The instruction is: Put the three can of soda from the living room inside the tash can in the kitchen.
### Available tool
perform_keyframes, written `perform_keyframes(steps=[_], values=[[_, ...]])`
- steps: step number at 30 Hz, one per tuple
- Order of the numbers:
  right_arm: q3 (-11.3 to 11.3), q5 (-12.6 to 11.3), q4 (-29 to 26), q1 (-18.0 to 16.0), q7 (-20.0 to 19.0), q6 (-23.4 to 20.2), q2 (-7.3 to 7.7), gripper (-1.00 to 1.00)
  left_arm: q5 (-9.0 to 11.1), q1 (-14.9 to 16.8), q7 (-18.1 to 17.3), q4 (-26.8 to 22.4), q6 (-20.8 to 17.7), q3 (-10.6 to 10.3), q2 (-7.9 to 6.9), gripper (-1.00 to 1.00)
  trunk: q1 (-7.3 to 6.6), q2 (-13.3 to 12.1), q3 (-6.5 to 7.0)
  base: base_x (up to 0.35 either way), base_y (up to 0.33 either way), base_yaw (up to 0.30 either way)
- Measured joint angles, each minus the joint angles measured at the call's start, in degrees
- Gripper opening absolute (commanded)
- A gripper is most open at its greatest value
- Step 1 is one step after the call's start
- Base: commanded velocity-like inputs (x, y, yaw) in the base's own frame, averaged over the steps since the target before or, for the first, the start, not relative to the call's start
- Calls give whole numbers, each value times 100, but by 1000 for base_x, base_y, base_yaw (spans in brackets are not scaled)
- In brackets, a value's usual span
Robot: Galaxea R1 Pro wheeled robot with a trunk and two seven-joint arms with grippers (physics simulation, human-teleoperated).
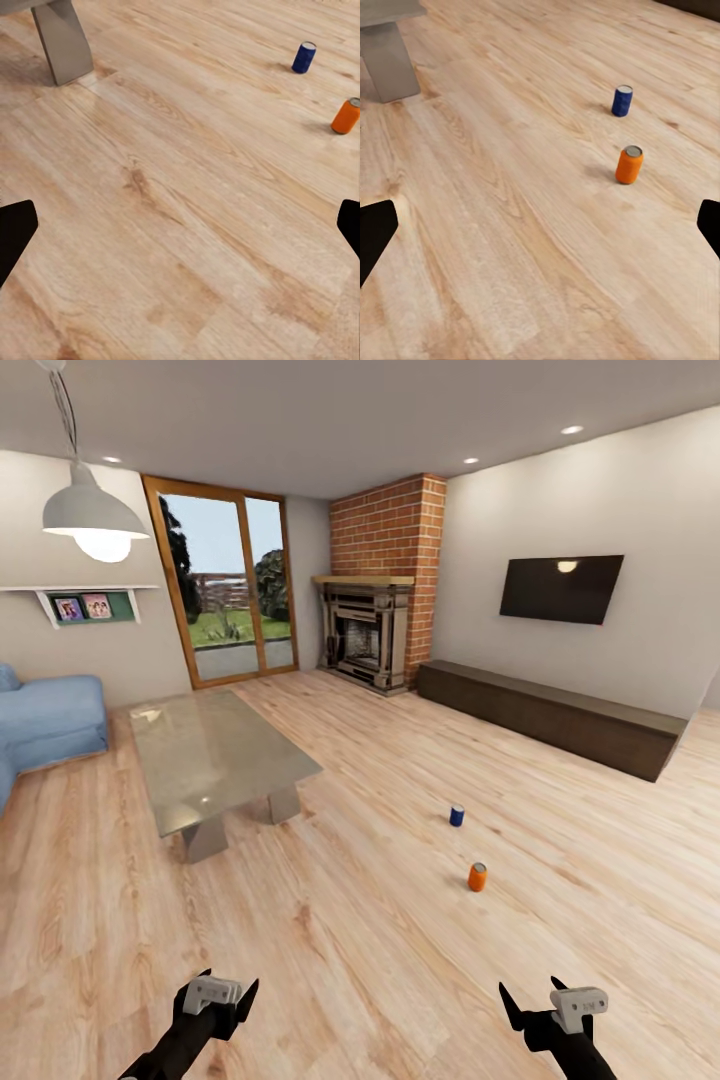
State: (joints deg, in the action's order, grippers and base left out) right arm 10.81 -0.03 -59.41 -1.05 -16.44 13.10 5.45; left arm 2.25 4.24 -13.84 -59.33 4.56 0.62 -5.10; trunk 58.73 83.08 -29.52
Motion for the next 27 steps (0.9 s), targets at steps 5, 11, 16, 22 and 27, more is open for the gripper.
perform_keyframes(steps=[5,11,16,22,27], values=[[-13,-1,6,0,2,0,0,100,1,-2,3,0,12,-4,0,100,0,0,0,24,78,0],[-17,2,8,0,4,0,0,100,3,-2,-3,0,9,-6,0,100,0,0,0,5,245,0],[-17,3,16,0,8,0,0,100,-4,0,-13,0,2,-9,0,100,0,0,0,1,303,0],[-21,3,23,0,7,-9,-1,100,-5,0,-8,0,6,-9,0,100,0,0,0,0,269,0],[-25,3,26,0,2,-2,0,100,-3,-2,-2,0,16,-16,0,100,0,0,0,0,78,0]])
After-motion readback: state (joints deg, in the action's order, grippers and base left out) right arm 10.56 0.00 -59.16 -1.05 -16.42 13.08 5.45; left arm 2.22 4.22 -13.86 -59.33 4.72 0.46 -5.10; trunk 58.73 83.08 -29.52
